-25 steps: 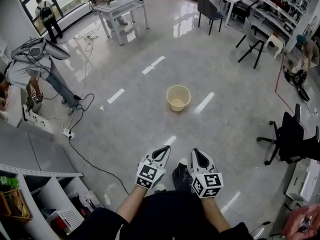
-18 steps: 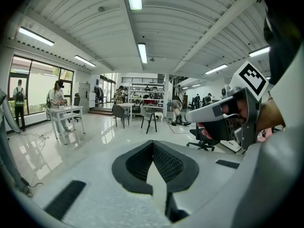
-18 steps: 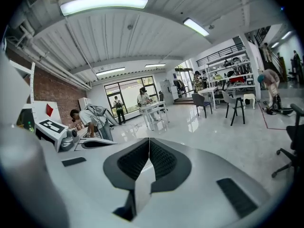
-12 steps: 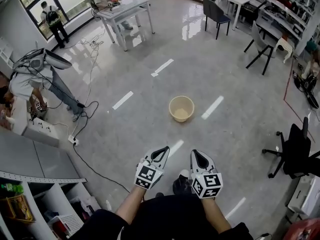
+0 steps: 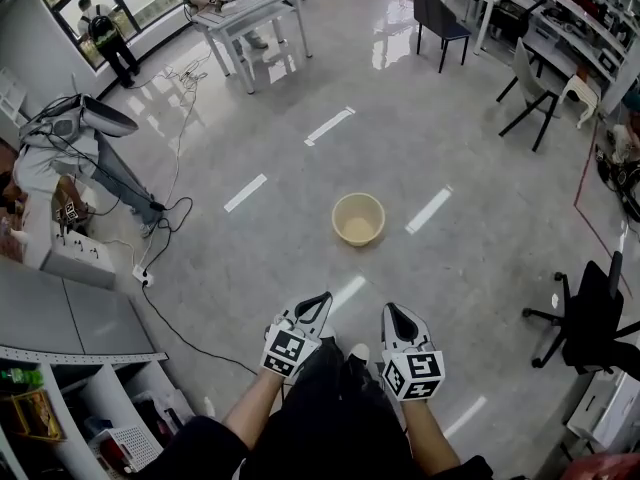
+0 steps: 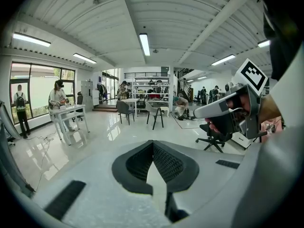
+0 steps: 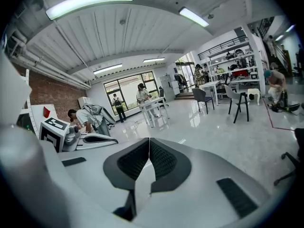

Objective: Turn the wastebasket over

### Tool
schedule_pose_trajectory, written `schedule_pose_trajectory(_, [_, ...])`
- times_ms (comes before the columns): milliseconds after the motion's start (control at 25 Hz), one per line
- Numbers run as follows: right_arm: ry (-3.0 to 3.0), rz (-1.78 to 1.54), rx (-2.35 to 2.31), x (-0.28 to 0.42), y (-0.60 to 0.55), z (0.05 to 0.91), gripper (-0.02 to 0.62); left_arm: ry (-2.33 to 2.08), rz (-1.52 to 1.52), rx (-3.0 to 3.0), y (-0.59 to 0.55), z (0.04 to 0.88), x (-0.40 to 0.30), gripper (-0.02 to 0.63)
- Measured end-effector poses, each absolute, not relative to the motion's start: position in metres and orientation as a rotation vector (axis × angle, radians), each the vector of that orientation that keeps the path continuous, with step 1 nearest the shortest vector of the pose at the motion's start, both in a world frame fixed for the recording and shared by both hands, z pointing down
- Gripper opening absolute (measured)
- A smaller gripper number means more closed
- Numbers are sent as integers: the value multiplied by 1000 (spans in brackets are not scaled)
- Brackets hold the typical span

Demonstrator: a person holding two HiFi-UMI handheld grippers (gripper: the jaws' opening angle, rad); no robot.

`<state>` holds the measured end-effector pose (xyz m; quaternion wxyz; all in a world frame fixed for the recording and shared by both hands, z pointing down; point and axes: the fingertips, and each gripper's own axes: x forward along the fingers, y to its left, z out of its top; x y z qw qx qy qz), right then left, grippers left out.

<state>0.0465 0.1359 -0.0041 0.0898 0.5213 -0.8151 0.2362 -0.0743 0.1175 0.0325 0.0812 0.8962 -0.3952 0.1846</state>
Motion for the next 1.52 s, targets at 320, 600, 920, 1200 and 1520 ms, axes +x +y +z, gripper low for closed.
schedule_pose_trajectory(320, [-2373,703,1555,66,74,22,11,-1141,590,2690,49,64,-56,6])
schedule_pose_trajectory(600, [-2367,670,1596,79,-9,73,11,-1096,601,2739,-32,121,-38,6])
schedule_pose_trajectory(920, [-2371,672,1620,89,-80,239,11,-1065,647,2800,-96,284,-31,6])
schedule_pose_trajectory(1200, [-2389,624,1585,94,-131,410,11,-1005,640,2860,-148,455,-22,6])
schedule_pose_trajectory(1520, [-2458,519,1562,77,-166,529,11,-1035,620,2907,-177,583,-22,6])
